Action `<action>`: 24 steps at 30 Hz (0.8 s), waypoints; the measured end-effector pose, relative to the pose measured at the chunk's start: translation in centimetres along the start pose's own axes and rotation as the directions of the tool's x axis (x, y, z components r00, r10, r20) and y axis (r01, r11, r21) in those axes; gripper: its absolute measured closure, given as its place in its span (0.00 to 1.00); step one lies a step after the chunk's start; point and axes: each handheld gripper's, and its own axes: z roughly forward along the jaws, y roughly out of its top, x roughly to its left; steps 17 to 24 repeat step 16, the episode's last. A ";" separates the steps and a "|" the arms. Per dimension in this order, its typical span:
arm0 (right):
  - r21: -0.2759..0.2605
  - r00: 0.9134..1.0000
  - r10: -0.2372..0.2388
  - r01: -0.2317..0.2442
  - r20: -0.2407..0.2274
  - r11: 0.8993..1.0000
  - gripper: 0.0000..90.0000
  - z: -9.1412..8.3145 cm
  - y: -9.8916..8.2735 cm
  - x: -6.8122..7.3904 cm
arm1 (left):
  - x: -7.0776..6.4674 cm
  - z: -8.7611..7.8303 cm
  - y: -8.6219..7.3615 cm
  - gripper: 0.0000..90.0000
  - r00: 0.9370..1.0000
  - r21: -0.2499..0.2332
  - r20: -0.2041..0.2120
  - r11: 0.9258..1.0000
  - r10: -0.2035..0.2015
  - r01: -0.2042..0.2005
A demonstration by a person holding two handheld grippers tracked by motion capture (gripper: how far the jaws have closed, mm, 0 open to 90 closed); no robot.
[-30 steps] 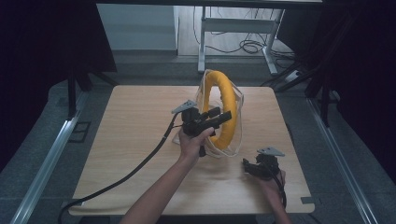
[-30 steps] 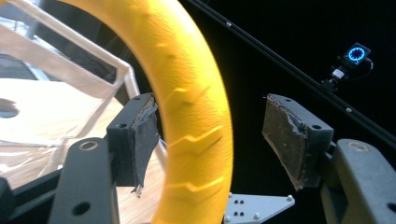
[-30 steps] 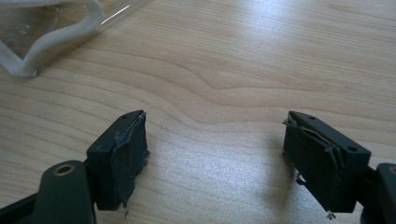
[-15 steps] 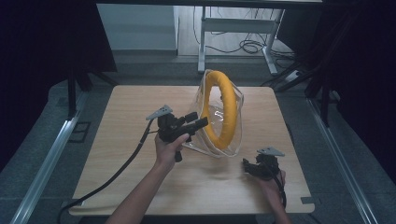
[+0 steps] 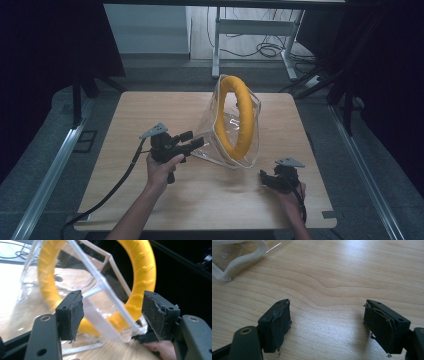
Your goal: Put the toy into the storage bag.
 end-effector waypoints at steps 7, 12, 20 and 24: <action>0.000 1.000 0.002 -0.002 0.001 1.000 0.24 0.0 0.0 0.0 | 1.0 -1.1 -0.9 0.37 1.000 0.017 -0.012 1.000 -0.019 0.020; 0.001 1.000 0.002 -0.002 0.002 1.000 0.24 0.0 0.0 0.0 | 1.2 -1.8 -1.7 0.37 0.999 0.037 -0.034 0.999 0.001 0.000; 0.000 1.000 0.006 -0.006 0.006 1.000 0.24 -0.1 -0.1 0.0 | 1.4 -2.4 -2.4 0.37 0.999 0.040 -0.041 0.999 0.016 -0.014; 0.000 1.000 0.006 -0.006 0.006 1.000 0.24 -0.1 -0.1 0.0 | 1.4 -2.4 -2.4 0.37 0.999 0.040 -0.041 0.999 0.016 -0.014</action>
